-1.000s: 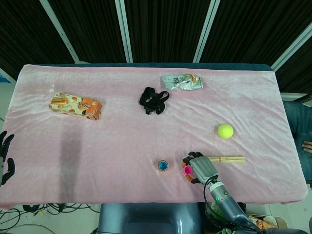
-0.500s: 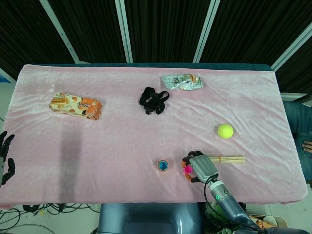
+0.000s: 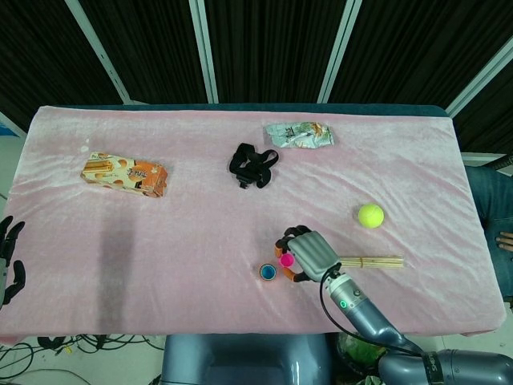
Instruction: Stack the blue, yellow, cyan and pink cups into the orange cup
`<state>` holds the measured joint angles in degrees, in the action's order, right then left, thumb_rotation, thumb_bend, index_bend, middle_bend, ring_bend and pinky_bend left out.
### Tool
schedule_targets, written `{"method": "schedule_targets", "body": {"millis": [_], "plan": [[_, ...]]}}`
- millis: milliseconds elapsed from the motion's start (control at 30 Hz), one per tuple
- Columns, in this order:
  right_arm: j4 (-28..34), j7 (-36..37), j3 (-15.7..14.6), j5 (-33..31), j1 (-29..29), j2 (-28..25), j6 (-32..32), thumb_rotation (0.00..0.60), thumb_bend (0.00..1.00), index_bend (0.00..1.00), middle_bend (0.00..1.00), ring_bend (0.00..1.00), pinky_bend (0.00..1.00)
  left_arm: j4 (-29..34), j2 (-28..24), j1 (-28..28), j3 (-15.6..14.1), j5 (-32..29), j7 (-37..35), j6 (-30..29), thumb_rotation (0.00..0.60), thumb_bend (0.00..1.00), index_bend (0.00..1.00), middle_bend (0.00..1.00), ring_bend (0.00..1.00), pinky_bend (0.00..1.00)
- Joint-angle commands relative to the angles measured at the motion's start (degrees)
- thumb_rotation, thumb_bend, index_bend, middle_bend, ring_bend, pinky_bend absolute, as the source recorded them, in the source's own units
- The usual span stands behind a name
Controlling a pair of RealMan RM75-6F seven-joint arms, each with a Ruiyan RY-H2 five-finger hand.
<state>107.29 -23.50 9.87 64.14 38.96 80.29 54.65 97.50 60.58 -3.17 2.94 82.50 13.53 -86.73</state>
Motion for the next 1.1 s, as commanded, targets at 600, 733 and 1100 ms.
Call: {"method": "schedule_targets", "body": {"millis": [600,733,1100], "plan": [[1.3,-4.6,-1.6,-5.1,4.1,3.1,0.3,0.600,0.29,0.55,0.47,0.23,0.20,0.0,-0.1,0.0,0.1,-0.2,-0.4,-0.1,0.600,0.68,0.09,0.02,0.00,0.03],[0.9,-4.0,-2.3,-5.1,4.0,3.2,0.4,0.600,0.29,0.55,0.47,0.23,0.20,0.0,-0.2,0.1,0.3,-0.4,-0.6,-0.2,0.600,0.68,0.09,0.02,0.00,0.03],[-1.0,-2.4,-3.2,-4.5,4.2,4.5,0.5,0.600,0.29,0.55,0.46,0.23,0.20,-0.3,-0.1,0.1,0.3,-0.4,0.2,-0.3,0.600,0.68,0.09,0.02,0.00,0.03]]}}
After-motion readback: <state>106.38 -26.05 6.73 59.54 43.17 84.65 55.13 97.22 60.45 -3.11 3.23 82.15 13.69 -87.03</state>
